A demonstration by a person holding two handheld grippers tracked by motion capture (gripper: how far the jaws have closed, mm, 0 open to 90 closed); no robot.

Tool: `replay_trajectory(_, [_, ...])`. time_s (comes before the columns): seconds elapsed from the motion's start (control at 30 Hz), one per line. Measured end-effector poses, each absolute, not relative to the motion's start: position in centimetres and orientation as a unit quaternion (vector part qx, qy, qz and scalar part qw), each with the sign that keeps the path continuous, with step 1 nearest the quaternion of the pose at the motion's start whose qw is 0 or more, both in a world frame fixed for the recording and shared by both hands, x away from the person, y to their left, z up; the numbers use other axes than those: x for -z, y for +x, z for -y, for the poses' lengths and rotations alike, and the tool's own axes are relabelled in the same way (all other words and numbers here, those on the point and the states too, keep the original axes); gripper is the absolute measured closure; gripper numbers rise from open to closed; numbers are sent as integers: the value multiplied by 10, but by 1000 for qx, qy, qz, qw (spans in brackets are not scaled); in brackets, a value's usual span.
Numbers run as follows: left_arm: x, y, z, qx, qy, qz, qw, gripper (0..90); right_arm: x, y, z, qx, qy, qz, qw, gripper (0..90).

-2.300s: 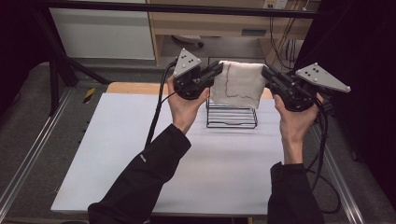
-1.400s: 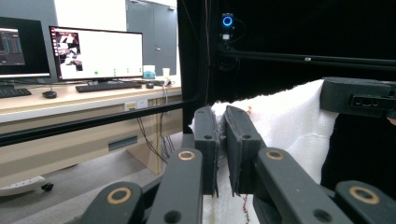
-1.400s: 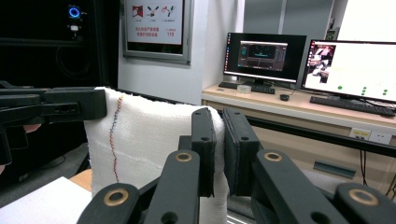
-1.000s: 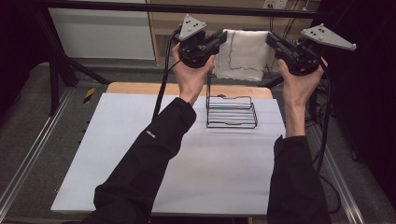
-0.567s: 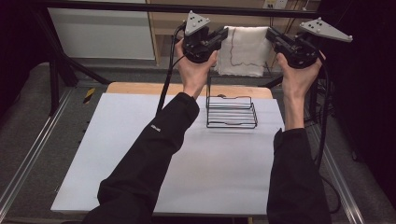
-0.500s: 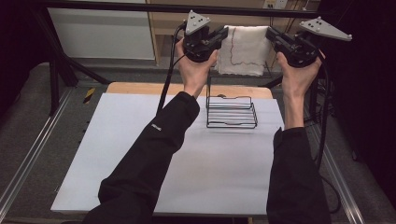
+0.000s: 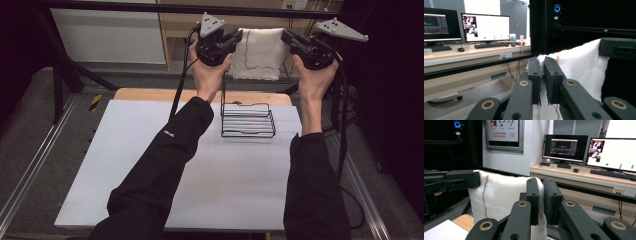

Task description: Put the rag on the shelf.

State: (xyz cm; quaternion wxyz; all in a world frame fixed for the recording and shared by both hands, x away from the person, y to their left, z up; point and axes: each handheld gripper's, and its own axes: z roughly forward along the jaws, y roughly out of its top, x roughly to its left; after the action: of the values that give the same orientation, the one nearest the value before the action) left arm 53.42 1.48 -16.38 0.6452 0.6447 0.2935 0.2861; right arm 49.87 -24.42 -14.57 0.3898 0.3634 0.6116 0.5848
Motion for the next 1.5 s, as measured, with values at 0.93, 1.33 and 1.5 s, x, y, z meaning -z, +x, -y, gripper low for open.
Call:
replay_trajectory(0.93, [194, 539, -10, -284, 673, -286, 620, 833, 176, 512, 250, -559, 377, -635, 378, 837])
replay_trajectory(1.33, [208, 532, -6, -274, 686, -282, 613, 833, 192, 504, 255, -552, 384, -641, 371, 837])
replay_trajectory(1.5, [212, 529, -7, -273, 689, -282, 610, 833, 198, 500, 256, -551, 387, -642, 366, 837])
